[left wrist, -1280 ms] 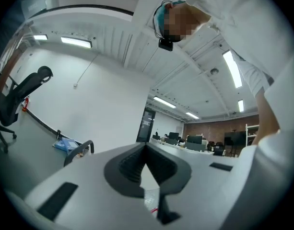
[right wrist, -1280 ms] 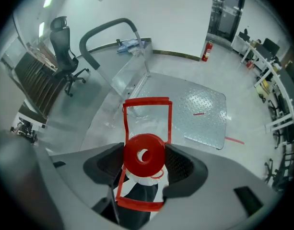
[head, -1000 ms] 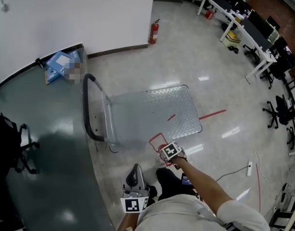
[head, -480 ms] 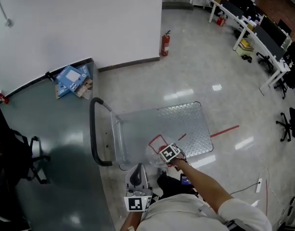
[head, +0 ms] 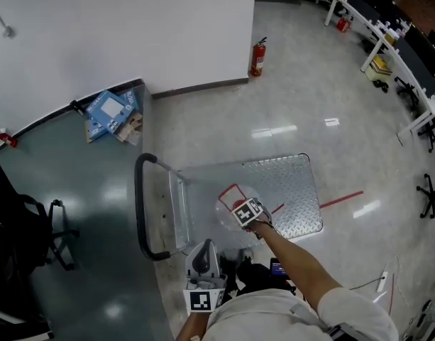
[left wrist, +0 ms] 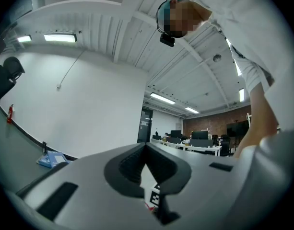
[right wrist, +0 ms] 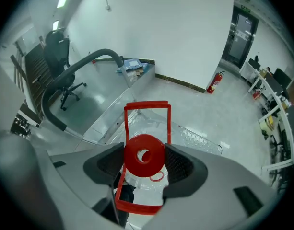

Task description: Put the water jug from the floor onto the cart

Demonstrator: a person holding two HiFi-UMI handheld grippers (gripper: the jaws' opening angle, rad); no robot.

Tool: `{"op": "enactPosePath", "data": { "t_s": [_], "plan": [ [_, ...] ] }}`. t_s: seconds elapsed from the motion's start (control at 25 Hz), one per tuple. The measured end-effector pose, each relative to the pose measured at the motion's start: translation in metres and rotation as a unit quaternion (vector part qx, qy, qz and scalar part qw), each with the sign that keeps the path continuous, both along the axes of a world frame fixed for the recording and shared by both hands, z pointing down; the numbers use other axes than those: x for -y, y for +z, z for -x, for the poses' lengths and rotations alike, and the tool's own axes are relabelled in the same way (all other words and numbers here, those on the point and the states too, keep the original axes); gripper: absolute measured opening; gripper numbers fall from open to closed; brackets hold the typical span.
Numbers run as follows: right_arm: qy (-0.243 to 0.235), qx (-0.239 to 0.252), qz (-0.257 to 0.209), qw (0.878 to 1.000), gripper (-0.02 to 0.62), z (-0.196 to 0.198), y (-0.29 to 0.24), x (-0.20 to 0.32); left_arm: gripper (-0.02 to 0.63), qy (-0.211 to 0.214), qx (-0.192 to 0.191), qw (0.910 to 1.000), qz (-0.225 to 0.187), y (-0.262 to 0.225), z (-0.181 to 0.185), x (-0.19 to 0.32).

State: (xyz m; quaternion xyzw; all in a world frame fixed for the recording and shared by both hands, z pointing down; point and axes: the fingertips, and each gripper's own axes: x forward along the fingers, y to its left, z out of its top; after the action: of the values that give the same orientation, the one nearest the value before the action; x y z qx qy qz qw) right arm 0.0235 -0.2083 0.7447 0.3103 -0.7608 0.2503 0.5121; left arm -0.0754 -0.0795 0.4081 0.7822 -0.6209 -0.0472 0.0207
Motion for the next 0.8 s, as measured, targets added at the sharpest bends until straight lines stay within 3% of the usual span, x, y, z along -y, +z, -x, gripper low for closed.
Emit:
{"op": "enactPosePath", "data": {
  "t_s": [0.48,0.8],
  "plan": [
    [0.053,-0.010,0.028,0.998,0.270,0.012,0.059,0.094,0.003,0.006,-0.007,0.9979,0.065,0.040,0.032,0.060],
    [0.050,-0.003,0.024,0.998,0.270,0.029,0.065,0.125,0.003,-0.011,-0.012,0.9976,0.068,0.049,0.042,0.068]
  ]
}}
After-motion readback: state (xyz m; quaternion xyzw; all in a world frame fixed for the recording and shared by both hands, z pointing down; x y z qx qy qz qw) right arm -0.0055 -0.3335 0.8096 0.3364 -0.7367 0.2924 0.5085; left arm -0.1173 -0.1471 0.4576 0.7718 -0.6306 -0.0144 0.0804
